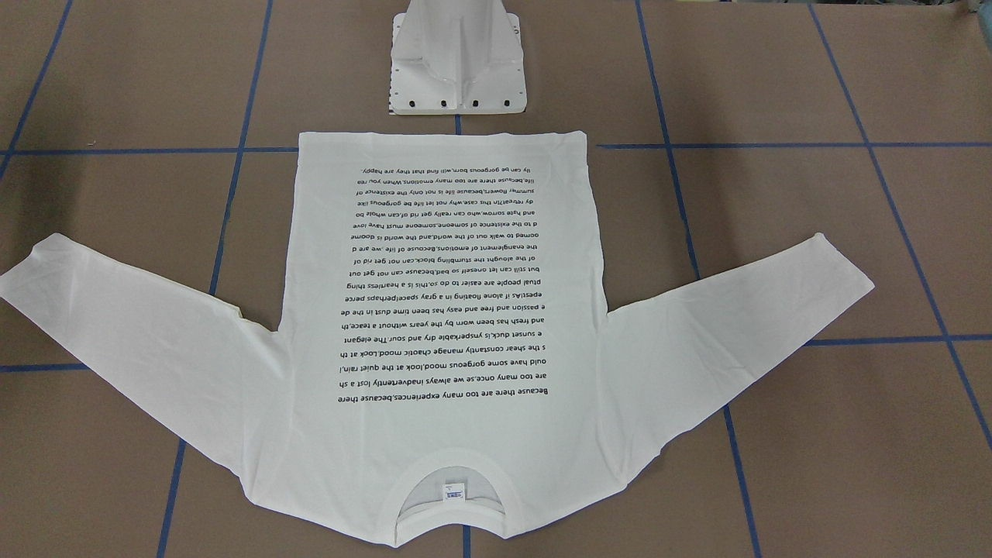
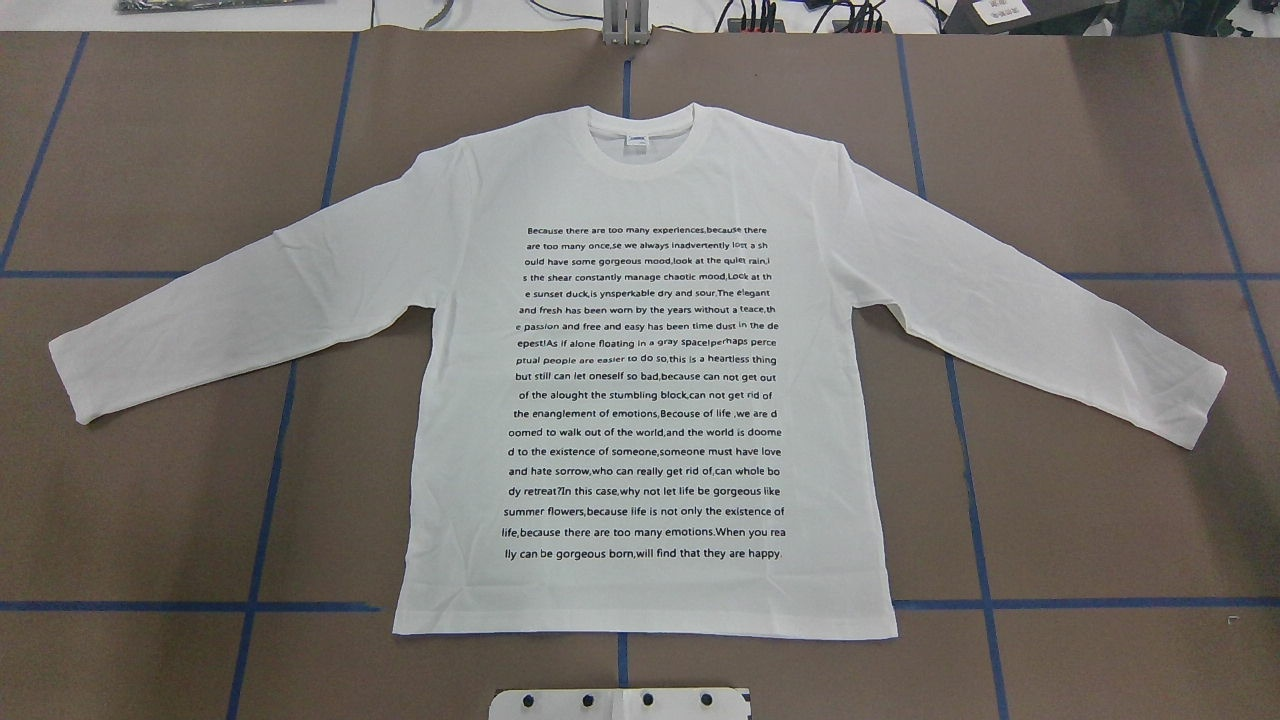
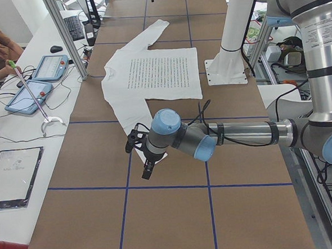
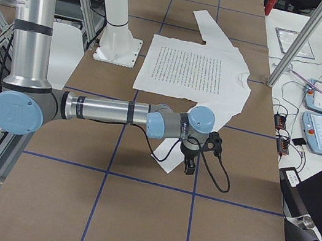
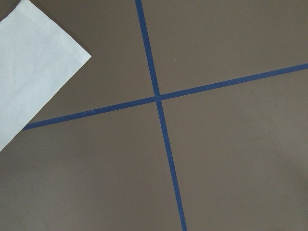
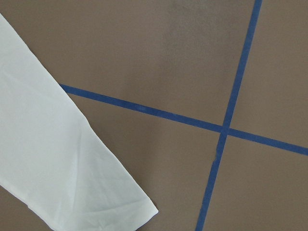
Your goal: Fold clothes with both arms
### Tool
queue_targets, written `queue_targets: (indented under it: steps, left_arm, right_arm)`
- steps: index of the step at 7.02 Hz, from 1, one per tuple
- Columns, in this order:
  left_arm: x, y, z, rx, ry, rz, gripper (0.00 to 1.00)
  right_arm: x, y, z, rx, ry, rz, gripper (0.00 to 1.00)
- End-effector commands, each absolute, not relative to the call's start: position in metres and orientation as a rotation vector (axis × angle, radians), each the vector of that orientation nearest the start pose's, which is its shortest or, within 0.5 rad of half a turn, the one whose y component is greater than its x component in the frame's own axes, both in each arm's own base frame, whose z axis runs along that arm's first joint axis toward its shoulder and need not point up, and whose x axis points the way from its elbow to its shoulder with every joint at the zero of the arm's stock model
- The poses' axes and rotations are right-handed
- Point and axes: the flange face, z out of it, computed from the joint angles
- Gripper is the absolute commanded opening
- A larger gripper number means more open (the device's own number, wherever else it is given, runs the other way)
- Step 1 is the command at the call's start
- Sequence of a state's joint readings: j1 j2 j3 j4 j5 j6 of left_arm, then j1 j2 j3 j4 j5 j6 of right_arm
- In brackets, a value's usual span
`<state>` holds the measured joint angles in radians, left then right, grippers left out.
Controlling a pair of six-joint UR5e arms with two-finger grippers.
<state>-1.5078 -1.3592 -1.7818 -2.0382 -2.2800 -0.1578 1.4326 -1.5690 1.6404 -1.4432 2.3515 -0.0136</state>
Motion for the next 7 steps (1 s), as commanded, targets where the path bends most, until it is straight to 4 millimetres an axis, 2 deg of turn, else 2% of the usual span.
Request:
queue_targets:
  steps: [1,4,5,7]
  left_arm:
    - [-0.041,-0.430,0.597,0.373,0.742,0.079,1.00]
    - [-0.040,-0.432,0.596,0.374,0.745,0.079,1.00]
    - [-0.028,-0.433,0.595,0.366,0.750,0.108,1.00]
    - [-0.025,-0.432,0.593,0.367,0.751,0.118,1.00]
  right_arm:
    - [-0.008,-0.506,0.617,0.153,-0.792,-0.228,1.00]
    - [-0.016,-0.505,0.616,0.144,-0.818,-0.241,1.00]
    - [-0.021,-0.505,0.616,0.140,-0.819,-0.249,1.00]
    - [-0.040,-0.504,0.616,0.092,-0.828,-0.215,1.00]
